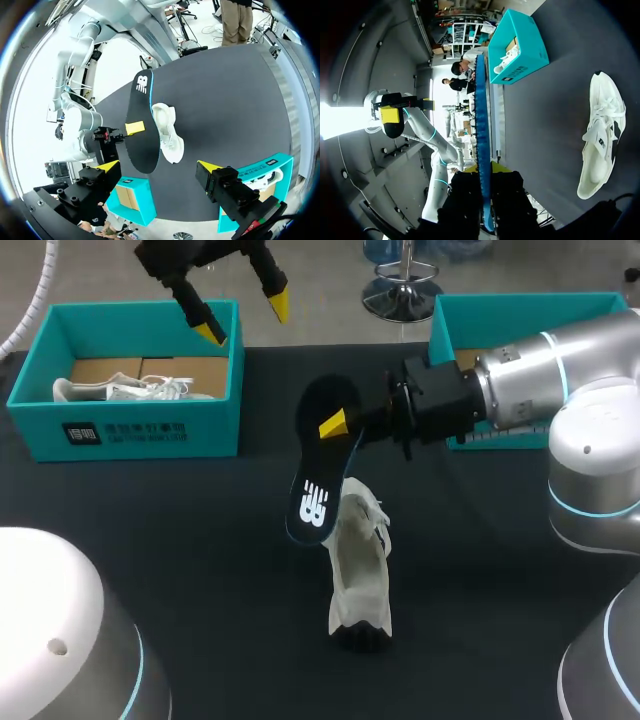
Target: Take the shoe out of the shoebox, open the shoe tongue, remove and reinsert the insole, then place the shoe into the shoebox
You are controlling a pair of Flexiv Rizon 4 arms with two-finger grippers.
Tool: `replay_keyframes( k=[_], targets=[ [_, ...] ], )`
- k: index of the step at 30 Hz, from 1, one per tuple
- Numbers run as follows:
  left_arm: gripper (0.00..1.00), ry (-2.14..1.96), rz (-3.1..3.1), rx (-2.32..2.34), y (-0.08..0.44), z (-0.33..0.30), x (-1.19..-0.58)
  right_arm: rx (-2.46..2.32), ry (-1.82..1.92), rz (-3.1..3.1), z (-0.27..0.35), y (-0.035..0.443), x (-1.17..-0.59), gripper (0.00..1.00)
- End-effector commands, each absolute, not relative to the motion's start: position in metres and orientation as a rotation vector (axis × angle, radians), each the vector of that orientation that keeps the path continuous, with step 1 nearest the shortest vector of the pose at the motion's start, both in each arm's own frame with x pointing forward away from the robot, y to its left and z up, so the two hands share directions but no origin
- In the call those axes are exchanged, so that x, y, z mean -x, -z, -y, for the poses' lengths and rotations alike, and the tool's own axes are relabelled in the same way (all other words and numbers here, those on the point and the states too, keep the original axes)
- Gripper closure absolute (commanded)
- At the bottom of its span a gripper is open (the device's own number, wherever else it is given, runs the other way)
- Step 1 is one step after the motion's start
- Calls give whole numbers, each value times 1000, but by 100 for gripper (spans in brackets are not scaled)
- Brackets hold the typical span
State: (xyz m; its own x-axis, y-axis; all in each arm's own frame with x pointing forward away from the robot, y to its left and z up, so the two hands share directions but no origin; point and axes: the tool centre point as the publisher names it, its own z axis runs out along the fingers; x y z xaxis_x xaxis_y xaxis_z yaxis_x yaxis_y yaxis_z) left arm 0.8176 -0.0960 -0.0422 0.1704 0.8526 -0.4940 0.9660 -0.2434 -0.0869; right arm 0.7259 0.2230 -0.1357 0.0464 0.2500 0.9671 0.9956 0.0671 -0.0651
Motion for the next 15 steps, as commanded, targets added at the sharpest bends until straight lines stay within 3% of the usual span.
replay_keyframes(
  k=[1, 15],
  targets=[
    [0, 1023, -1469, -1937, 78, 60, -812, 1361, 983, 1382, -225, 136, -726, 100],
    [0, 1168, -1327, -1780, 115, 60, -800, 1361, 983, 1382, -225, 136, -726, 100]
  ],
)
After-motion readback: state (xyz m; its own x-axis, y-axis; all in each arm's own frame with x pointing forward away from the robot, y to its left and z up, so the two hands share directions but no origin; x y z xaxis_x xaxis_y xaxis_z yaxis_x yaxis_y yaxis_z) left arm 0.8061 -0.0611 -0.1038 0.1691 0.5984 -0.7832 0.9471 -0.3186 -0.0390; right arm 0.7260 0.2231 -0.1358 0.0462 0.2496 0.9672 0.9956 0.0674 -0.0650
